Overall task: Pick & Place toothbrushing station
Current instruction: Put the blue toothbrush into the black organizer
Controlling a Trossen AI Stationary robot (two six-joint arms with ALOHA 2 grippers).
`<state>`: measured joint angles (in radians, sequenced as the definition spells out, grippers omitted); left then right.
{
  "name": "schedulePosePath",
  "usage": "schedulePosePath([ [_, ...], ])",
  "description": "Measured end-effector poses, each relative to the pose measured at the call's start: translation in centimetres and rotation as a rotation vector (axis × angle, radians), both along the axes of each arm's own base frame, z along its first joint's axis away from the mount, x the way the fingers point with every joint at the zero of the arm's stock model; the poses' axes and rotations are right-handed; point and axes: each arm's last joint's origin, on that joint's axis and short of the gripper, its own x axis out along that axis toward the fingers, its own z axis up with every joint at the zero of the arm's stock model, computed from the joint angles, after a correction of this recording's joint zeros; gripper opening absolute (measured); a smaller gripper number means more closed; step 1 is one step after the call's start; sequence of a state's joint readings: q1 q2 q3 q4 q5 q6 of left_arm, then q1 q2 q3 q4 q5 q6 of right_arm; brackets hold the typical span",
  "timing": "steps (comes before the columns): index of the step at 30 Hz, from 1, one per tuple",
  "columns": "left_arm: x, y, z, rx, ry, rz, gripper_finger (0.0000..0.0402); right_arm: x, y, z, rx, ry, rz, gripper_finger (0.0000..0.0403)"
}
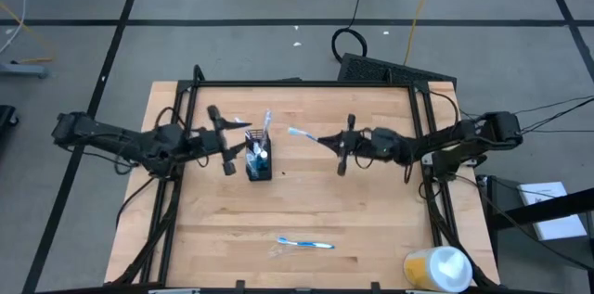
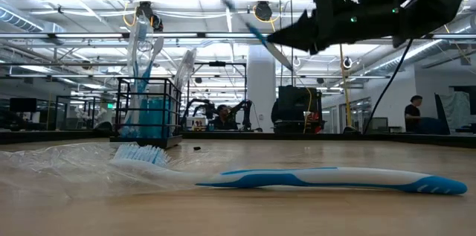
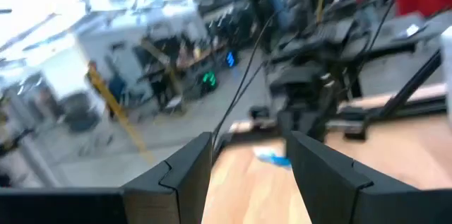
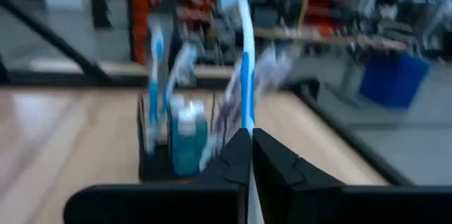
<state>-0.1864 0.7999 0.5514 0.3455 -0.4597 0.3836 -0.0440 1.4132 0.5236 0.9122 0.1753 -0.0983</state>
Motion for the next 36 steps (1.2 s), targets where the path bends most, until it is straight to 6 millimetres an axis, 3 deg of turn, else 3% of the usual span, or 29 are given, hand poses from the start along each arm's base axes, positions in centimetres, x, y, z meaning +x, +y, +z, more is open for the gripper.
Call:
schedulePosePath([
  [6,2.9,0.4,-1.1,-0.056,-0.035,-0.037,0.0196,-0.1,-1.4,1.0,0.011,-0.108,0.118,0.0002],
  [12,4.9,0.6,-3.3,-0.183,0.031,-0.02,0.0196,-0.1,-1.2,0.9,0.078,-0.098,0.232,0.0002],
  [16,5.6,0.8,-4.2,-0.168,0.075,0.01,0.0196,0.1,-0.9,0.0,0.114,0.007,0.227,0.0002],
  [21,5.6,1.2,-4.5,-0.172,0.074,0.139,0.0196,2.0,-1.1,-1.8,0.146,0.3,0.178,0.0009],
  [24,5.5,1.3,-4.5,-0.171,0.073,0.18,0.0196,4.2,-0.1,-2.7,0.116,0.372,0.266,0.0044],
  [32,5.3,1.6,-4.6,-0.195,0.067,0.3,0.0196,10.3,3.7,-6.4,0.044,0.486,0.455,0.0184],
  [36,5.3,1.6,-4.6,-0.202,0.063,0.305,0.0196,12.7,4.4,-8.0,0.005,0.55,0.489,0.0218],
])
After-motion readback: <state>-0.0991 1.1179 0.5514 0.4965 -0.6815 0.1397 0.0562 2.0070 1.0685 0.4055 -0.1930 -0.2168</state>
